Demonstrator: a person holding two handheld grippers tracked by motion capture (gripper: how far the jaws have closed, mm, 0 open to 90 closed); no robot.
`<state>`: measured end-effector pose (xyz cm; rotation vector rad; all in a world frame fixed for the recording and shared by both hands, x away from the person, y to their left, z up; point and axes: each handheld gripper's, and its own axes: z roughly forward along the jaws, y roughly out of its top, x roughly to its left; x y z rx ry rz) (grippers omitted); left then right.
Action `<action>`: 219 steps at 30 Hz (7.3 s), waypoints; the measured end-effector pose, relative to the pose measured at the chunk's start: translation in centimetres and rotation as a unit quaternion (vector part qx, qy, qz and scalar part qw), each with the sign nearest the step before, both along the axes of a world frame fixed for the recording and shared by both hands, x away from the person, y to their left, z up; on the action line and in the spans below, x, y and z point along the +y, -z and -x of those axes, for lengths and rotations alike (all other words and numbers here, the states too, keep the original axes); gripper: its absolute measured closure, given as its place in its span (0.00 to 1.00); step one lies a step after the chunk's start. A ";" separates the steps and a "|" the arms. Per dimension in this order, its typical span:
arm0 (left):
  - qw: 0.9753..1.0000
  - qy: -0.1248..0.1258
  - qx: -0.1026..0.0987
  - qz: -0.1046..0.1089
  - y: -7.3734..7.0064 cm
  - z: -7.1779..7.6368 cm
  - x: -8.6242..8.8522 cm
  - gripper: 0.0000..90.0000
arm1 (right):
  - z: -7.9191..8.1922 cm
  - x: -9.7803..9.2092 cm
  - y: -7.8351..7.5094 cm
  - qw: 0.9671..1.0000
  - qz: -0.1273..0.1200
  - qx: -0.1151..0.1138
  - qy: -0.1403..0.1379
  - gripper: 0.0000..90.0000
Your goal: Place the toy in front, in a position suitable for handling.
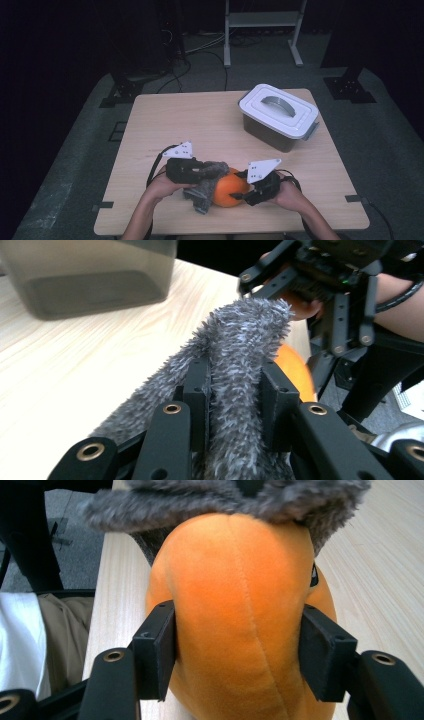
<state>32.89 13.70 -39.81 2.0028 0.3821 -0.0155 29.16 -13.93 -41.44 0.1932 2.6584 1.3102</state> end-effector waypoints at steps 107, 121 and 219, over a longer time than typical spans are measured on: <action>0.998 -0.004 0.038 0.050 1.6 -0.6 -0.5 0.77 | -2.7 -2.9 -0.1 0.994 -0.043 0.095 0.044 0.23; 0.998 -0.006 0.041 0.049 1.8 -0.5 -1.1 0.77 | -1.4 -0.9 -0.9 0.997 -0.002 0.049 0.066 0.28; 0.999 0.017 0.036 0.036 1.4 -0.3 -1.3 0.76 | -3.3 -4.3 -0.2 0.994 -0.036 0.095 0.045 0.27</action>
